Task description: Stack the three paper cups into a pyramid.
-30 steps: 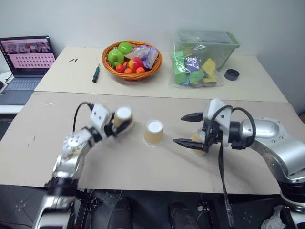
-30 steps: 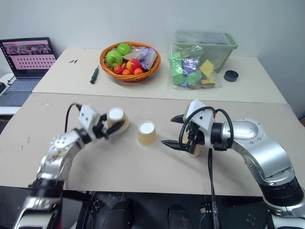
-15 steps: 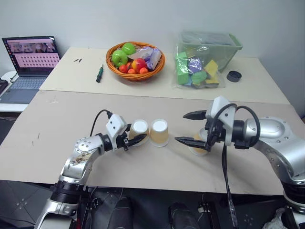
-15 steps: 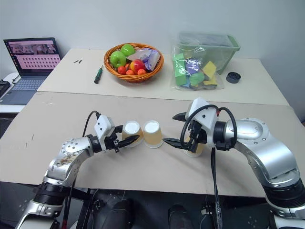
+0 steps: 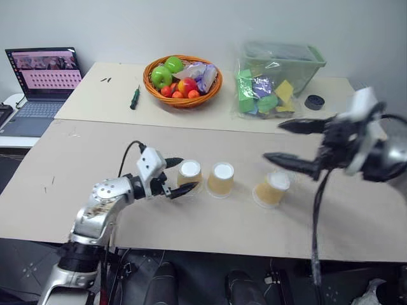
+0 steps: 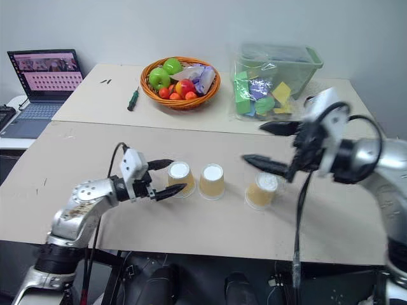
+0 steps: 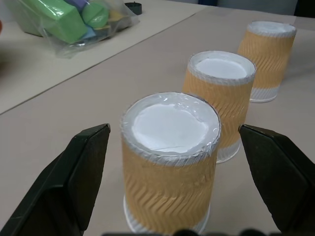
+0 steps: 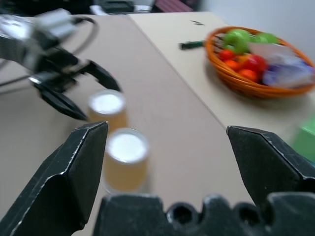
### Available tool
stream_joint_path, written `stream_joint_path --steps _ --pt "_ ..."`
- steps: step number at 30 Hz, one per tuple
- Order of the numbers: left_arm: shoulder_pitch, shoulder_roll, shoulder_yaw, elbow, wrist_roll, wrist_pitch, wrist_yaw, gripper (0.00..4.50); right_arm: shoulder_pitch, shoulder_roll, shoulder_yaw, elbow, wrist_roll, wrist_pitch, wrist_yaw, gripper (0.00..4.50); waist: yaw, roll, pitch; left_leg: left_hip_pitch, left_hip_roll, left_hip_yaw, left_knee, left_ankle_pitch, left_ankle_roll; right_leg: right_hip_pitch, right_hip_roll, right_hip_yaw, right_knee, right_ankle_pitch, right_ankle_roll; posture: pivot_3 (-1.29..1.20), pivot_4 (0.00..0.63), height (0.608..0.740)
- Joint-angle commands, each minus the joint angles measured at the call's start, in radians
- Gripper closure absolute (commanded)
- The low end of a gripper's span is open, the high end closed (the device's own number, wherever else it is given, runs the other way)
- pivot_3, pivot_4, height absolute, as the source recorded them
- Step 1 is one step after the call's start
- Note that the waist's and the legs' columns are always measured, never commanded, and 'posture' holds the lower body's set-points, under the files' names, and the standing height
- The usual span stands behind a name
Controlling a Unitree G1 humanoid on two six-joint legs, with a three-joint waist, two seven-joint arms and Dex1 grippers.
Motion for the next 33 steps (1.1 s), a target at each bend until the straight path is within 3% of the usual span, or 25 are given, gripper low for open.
stream_joint_path --steps 1,5,13,23,33 --pt "-0.011 0.06 0.092 -0.121 -0.093 0.1 0.01 0.04 0.158 -0.105 0.014 0.097 -0.168 -0.138 0.098 0.0 0.001 0.0 0.0 0.0 0.0 0.0 0.0 0.0 0.0 0.001 0.0 0.0 -0.001 0.0 0.0 0.0 0.15 0.692" --pt "-0.064 0.1 0.153 -0.167 -0.171 0.195 0.041 0.04 0.262 -0.148 0.161 0.148 -0.329 -0.267 0.121 0.0 -0.008 0.001 0.0 0.0 0.0 0.0 0.001 -0.001 0.0 0.0 0.0 0.0 -0.001 0.0 0.001 0.0 0.15 0.692" --pt "-0.109 0.11 0.17 -0.215 -0.219 0.268 0.095 0.04 0.164 -0.039 0.308 0.123 -0.335 -0.296 0.14 0.0 -0.028 0.004 0.001 0.001 0.0 0.0 0.001 -0.001 0.0 0.001 0.0 0.001 -0.001 -0.001 0.004 0.0 0.15 0.692" --pt "-0.117 0.108 0.152 -0.224 -0.223 0.269 0.114 0.04 0.013 0.085 0.337 0.129 -0.293 -0.241 0.12 0.0 -0.012 0.004 0.001 0.0 0.0 0.0 0.001 -0.001 0.0 0.001 0.0 0.001 -0.001 0.0 0.002 0.0 0.15 0.692" --pt "-0.154 0.105 0.151 -0.222 -0.23 0.279 0.13 0.04 -0.004 0.125 0.394 0.199 -0.373 -0.274 0.094 0.0 -0.015 0.004 0.001 0.0 0.0 0.0 0.001 -0.001 0.0 0.001 0.0 0.001 -0.001 0.0 0.002 0.0 0.15 0.692"
